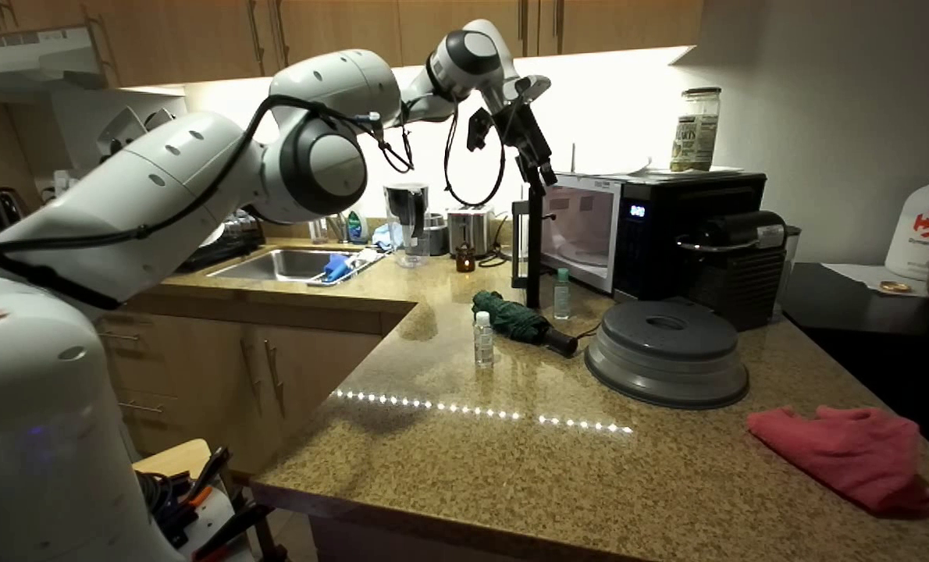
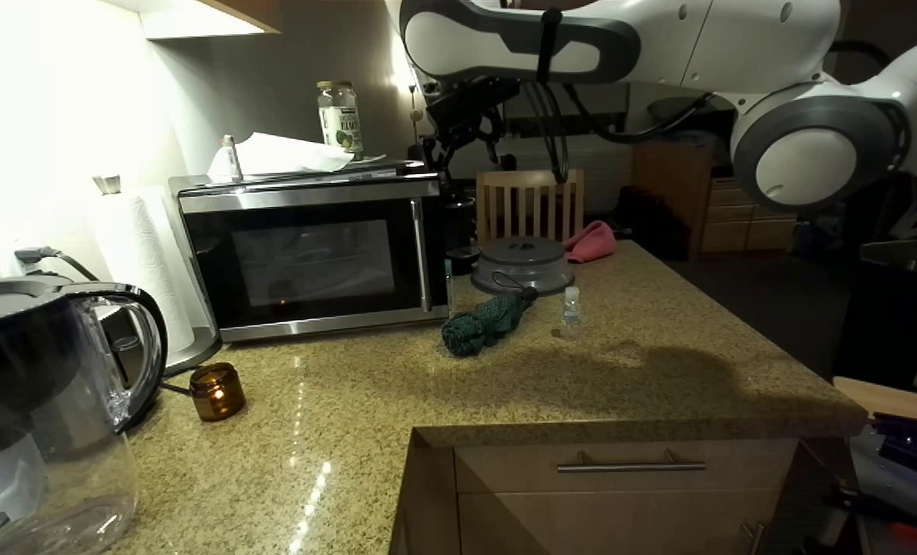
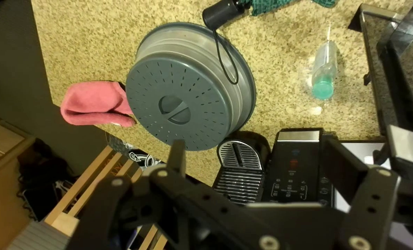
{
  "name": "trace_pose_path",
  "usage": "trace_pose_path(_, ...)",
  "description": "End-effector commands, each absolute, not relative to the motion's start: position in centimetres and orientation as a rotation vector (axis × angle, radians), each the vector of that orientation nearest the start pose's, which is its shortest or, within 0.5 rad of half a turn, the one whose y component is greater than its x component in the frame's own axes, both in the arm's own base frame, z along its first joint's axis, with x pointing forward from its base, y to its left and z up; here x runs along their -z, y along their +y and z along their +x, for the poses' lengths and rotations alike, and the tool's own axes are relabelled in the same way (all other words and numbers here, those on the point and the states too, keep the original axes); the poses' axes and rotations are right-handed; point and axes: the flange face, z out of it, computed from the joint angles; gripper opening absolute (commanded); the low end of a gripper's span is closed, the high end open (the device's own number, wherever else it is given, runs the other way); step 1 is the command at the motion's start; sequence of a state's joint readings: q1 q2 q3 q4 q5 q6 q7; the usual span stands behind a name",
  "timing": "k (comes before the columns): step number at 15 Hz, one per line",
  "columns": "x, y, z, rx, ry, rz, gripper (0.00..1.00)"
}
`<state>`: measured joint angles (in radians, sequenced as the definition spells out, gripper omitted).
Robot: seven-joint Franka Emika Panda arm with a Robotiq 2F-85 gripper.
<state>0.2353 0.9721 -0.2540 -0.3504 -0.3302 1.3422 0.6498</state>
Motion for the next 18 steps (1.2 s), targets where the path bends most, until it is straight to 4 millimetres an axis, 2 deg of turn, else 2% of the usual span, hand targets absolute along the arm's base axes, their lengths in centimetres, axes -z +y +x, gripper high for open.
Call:
trace_pose_path(1, -52.9, 6.3, 74.6, 0.419, 1.149, -3.365, 1.0)
trace_pose_path(4, -52.9, 6.0, 75.1, 0.46, 1.123, -3.345, 1.0)
trace_pose_path(8, -53.5, 7.1, 75.1, 0.517, 1.091, -3.351, 1.0)
trace_pose_path(12, -56.0, 10.5, 74.1, 0.633, 1.004, -3.385, 1.0)
trace_pose_path(18, -57.5, 12.7, 72.6, 0.629, 1.002, -3.417, 1.0)
